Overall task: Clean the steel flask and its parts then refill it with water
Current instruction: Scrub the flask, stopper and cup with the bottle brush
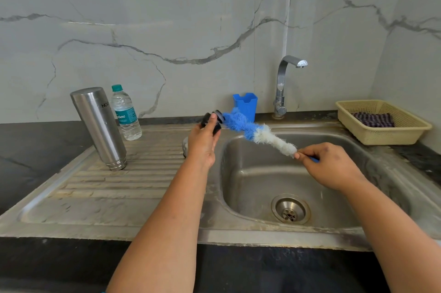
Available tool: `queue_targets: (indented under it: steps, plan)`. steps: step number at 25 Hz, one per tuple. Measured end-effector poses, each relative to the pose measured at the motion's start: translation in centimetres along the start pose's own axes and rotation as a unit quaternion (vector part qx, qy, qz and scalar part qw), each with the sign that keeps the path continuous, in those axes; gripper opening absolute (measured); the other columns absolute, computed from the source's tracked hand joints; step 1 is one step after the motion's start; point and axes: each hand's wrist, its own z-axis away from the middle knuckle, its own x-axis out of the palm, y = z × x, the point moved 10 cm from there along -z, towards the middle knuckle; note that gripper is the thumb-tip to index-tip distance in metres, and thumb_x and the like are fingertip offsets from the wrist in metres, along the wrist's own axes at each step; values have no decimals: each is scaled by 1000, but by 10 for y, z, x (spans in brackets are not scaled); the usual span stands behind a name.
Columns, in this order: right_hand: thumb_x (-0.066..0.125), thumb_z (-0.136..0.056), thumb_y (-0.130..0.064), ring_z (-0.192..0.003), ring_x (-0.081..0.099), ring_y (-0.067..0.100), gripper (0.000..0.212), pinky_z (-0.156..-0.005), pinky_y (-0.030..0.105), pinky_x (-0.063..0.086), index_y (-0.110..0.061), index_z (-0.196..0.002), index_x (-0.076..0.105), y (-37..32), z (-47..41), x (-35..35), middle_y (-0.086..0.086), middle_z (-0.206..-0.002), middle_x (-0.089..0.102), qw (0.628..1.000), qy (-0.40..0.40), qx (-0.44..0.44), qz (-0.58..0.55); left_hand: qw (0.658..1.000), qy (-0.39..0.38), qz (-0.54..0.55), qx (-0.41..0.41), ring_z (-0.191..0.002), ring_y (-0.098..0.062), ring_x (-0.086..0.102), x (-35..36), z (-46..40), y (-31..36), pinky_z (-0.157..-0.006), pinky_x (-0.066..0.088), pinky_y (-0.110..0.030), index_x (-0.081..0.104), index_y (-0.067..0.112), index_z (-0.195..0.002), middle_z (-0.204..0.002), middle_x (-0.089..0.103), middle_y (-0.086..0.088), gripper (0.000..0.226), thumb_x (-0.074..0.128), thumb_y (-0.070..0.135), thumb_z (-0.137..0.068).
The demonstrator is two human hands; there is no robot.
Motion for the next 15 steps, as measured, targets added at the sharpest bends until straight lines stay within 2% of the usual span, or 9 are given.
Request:
queue_targets:
  steps: [3,5,7,9,11,15]
  plan:
    - [58,-93,-36,-69,61,11,19,-67,37,55,-30,-99,75,-7,2,-1,-7,-77,70,1000,12,-17,10,998,13,67,-4,-115,-17,63,-5,-3,1,-93,54,-26,59,6,-122,-126,64,-12,38,63,33,-95]
    - [58,-93,-36,-67,59,9,20,-64,32,53,-29,-102,74,-7,1,-5,-10,-73,65,999,33,-1,2,1000,15,-7,-2,-91,-10,62,-3,-1,-1,-84,51,-23,62,15,-107,-110,66,-5,30,60,42,-94]
    - [58,-93,-36,-64,57,10,21,-62,32,52,-27,-103,74,-5,1,-7,-9,-70,62,999,42,10,4,997,0,-73,3,-80,-8,56,0,1,-2,-78,48,-22,62,19,-104,-102,65,-3,28,60,46,-94]
    - [57,-94,-36,-63,58,13,21,-62,35,54,-26,-102,74,-3,1,-7,-6,-69,63,999,39,15,8,995,-50,-78,-28,-79,-8,59,10,5,-10,-71,49,-20,64,17,-108,-105,68,-5,31,61,44,-94]
    - [57,-94,-36,-62,58,12,22,-61,35,54,-26,-102,74,-4,2,-7,-7,-68,63,999,34,8,15,994,-64,-88,-25,-79,-9,62,14,4,-13,-70,51,-19,65,16,-107,-106,70,-6,30,61,43,-93]
    - [58,-93,-36,-62,56,8,21,-56,31,50,-28,-105,74,-13,6,-14,-14,-64,60,998,55,-23,28,995,-15,-94,32,-94,-12,64,2,-2,1,-86,52,-22,64,16,-109,-116,69,-6,30,65,41,-91]
